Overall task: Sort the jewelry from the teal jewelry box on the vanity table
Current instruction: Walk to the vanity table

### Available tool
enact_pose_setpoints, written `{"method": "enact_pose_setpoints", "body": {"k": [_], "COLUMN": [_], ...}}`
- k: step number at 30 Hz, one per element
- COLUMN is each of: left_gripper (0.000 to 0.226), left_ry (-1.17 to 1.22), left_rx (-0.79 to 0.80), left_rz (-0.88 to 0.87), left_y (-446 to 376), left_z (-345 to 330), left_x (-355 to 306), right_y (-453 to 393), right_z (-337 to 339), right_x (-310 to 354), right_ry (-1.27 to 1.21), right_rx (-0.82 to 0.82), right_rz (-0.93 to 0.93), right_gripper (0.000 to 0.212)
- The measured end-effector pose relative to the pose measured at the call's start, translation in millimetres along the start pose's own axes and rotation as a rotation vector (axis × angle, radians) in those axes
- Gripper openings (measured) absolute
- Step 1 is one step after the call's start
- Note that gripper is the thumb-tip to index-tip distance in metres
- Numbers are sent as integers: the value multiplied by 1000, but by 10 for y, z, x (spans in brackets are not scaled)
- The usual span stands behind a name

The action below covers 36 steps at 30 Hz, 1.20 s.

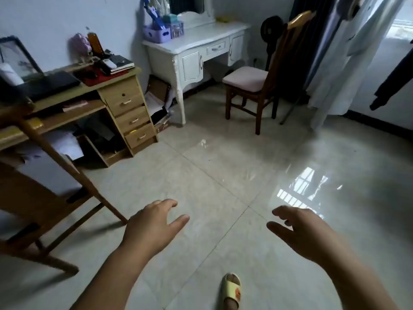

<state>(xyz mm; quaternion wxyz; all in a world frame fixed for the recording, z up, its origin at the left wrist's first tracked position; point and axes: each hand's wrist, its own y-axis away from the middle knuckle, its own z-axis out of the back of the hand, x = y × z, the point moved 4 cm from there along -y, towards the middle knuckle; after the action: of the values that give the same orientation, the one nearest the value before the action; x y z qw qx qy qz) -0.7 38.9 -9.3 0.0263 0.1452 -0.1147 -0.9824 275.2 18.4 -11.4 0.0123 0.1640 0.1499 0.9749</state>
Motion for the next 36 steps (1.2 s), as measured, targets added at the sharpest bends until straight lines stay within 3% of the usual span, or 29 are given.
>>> {"method": "enact_pose_setpoints", "body": {"k": [8,12,18,25,36], "left_gripper": [49,49,50,48,47], "left_ry": [94,196,209,145,259], "left_rx": [-11,21,-4,9,-30], "left_rz": [-26,97,256,95,-19], "left_y": [-1935,-2737,-4316,-6398,-9310], "left_z": [455,469,682,1422,1864], "left_x": [-495,-214,431,244,-824], "right_y": [-2139,-3148,-4896,-6606,-9247], "right_z": [689,808,1056,1769,2791], "right_x": [208,588,1091,1468,801], "right_ry": [-54,-33,-6,-9,-138], "right_rx": [-14,57,32,-28,-225], "right_rz": [96,197,214,143,-82], "right_gripper": [42,41,41,44,45]}}
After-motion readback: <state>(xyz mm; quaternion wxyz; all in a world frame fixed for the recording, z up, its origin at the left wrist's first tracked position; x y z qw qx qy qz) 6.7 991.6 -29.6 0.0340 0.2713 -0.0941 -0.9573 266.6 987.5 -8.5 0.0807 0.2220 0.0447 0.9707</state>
